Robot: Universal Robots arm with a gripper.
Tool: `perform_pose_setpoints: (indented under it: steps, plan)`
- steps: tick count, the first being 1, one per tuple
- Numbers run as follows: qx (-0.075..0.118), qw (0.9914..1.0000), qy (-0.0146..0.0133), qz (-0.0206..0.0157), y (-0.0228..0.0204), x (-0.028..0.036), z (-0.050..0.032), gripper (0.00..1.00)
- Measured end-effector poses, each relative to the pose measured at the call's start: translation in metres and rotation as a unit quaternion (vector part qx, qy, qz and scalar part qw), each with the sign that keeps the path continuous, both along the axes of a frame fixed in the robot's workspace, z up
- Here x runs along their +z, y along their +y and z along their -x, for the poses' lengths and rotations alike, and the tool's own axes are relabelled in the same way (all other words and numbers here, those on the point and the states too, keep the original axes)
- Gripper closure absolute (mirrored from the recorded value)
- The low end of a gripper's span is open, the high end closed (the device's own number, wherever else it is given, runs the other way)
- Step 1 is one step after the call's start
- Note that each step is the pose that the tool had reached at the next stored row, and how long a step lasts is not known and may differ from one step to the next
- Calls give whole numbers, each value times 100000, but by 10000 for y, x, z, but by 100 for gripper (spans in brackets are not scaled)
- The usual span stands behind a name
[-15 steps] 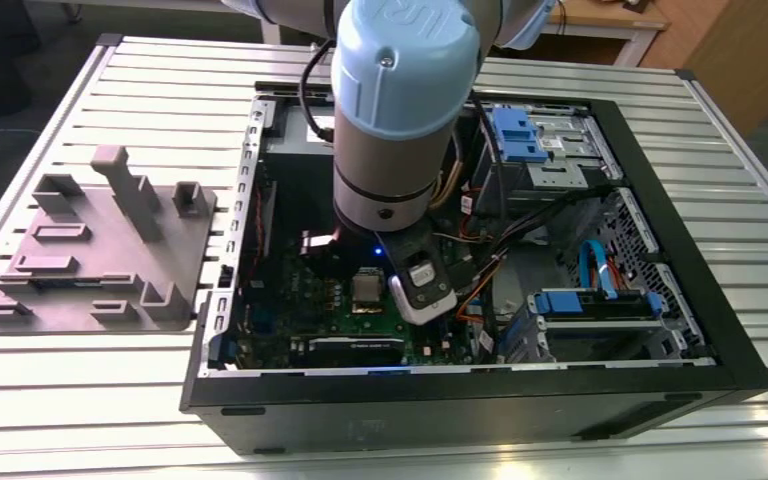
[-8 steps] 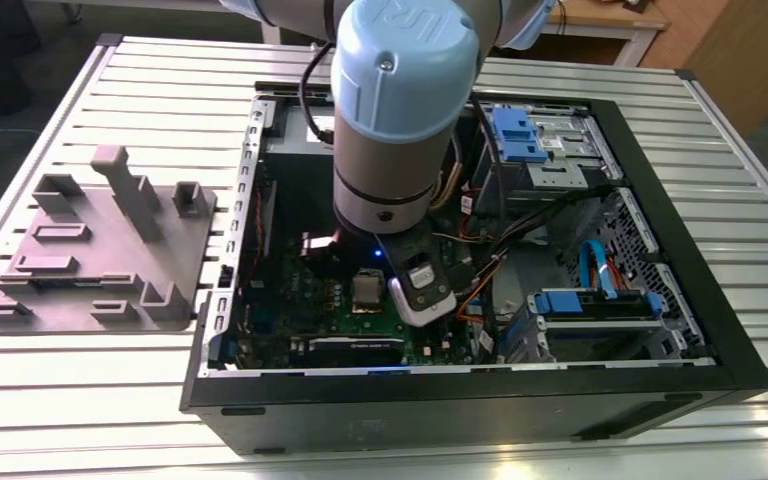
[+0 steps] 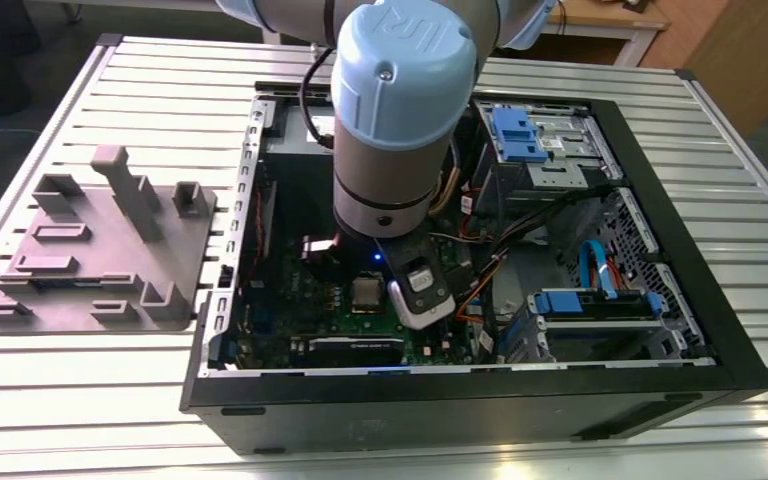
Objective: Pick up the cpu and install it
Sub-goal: 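Place the cpu into insertion slot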
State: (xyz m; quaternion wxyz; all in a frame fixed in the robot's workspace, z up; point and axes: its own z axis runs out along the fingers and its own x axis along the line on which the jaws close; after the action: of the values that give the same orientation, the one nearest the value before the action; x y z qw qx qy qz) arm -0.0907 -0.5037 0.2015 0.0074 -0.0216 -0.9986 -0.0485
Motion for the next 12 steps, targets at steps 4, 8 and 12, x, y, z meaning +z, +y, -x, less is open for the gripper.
perform_pose_setpoints:
  steps: [4,8,12]
  plan:
    - [0,100000,-6,-13,-11,-8,0,53]
    - [7,100000,-8,-16,-11,-42,0,53]
    - [286,100000,-3,-7,-11,-67,-2,53]
